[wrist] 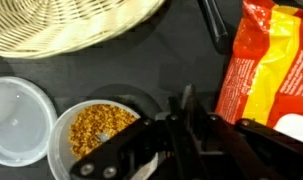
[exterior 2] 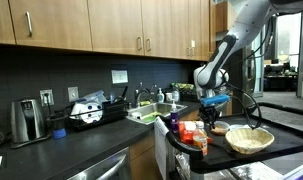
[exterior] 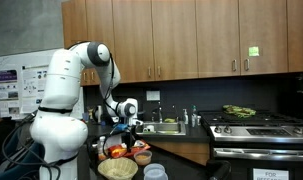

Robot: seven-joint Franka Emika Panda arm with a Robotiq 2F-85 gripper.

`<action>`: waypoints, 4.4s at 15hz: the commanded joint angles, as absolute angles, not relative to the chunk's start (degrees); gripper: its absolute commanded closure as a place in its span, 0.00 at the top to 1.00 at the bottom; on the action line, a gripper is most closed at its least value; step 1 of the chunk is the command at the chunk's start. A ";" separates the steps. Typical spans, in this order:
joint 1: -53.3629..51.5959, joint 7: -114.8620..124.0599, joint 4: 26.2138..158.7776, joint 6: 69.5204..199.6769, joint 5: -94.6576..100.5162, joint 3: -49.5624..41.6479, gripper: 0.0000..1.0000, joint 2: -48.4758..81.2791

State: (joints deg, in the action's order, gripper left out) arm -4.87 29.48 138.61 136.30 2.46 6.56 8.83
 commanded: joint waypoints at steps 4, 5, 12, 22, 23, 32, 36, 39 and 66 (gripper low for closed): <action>-7.79 30.22 134.21 133.22 1.38 5.53 0.04 12.55; -8.07 30.98 134.47 133.37 1.50 5.35 0.04 12.45; -9.17 37.89 136.80 134.40 2.21 4.13 0.04 10.82; -8.85 39.54 137.20 134.28 1.60 3.89 0.64 11.45; -8.93 39.68 137.47 134.49 1.82 3.85 0.70 10.96; -7.46 41.25 141.40 135.68 2.71 2.84 1.00 3.22; -4.92 40.82 144.17 135.54 3.28 1.13 1.00 -0.61; -2.43 40.35 146.61 135.56 3.97 -0.16 1.00 -3.42; 7.52 32.53 149.40 146.81 3.60 -5.82 1.00 3.82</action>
State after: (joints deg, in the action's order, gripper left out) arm 8.34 31.11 150.94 145.89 4.77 -5.19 0.95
